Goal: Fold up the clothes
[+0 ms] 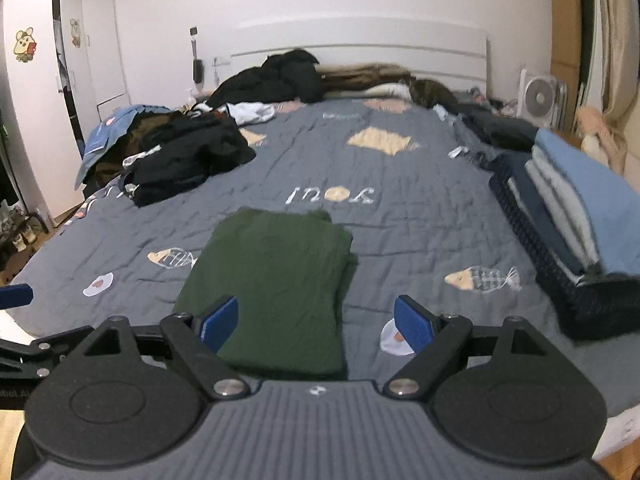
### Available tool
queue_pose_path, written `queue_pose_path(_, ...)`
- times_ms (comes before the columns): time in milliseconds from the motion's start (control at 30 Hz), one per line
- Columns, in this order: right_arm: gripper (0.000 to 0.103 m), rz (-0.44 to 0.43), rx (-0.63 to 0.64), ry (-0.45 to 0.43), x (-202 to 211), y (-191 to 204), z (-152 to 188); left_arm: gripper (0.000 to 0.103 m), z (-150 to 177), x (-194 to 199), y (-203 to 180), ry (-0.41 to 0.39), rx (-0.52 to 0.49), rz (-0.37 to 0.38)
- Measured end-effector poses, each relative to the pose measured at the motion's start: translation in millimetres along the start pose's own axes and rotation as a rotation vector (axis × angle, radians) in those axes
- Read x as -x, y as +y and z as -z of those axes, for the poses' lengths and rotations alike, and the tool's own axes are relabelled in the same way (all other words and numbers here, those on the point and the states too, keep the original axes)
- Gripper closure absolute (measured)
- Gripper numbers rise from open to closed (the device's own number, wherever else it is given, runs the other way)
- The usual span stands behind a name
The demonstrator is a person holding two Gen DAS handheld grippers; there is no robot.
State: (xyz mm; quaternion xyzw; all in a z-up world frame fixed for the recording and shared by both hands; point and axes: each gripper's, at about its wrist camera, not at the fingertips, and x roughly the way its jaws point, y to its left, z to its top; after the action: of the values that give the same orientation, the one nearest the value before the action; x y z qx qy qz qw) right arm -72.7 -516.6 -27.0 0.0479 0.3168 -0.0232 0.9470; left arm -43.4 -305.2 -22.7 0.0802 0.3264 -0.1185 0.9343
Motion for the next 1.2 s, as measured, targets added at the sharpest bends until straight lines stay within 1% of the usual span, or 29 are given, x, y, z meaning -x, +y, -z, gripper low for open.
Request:
queue_pose_path(167,0.018,0.029,-0.009,0.045,-24,-3,3,0.000,7,-20,9,0.072,0.027,0.024)
queue_pose_path(267,0.018,0.016,-0.039,0.082,-39,-6,3,0.000,7,-30,8,0.096,-0.012,0.010)
queue_pose_path(333,0.018,0.001,-0.031,0.097,-47,-6,4,0.000,6,-32,6,0.097,-0.046,-0.013)
queue_pose_path(433,0.018,-0.012,-0.001,0.113,-54,-5,3,0.000,4,-33,4,0.105,-0.060,-0.033)
queue_pose_path(533,0.018,-0.040,0.001,0.128,-57,-7,2,0.000,1,-35,1,0.115,-0.080,-0.040)
queue_pose_path(633,0.018,-0.054,-0.007,0.142,-60,-12,1,0.000,-1,-36,1,0.111,-0.101,-0.024)
queue_pose_path(800,0.018,-0.075,-0.007,0.153,-62,-23,-2,0.000,-13,-48,14,0.104,-0.103,0.037)
queue_pose_path(933,0.018,-0.075,-0.011,0.153,-66,-30,-2,0.000,-26,-58,28,0.071,-0.114,0.052)
queue_pose_path(1067,0.018,-0.053,-0.022,0.125,-71,-33,-1,0.000,-33,-70,48,0.024,-0.111,0.123)
queue_pose_path(1133,0.018,-0.051,-0.024,0.098,-74,-32,-1,0.000,-35,-78,55,0.010,-0.110,0.123)
queue_pose_path(1200,0.018,-0.047,-0.020,0.080,-77,-31,-2,0.000,-35,-87,62,0.009,-0.098,0.106)
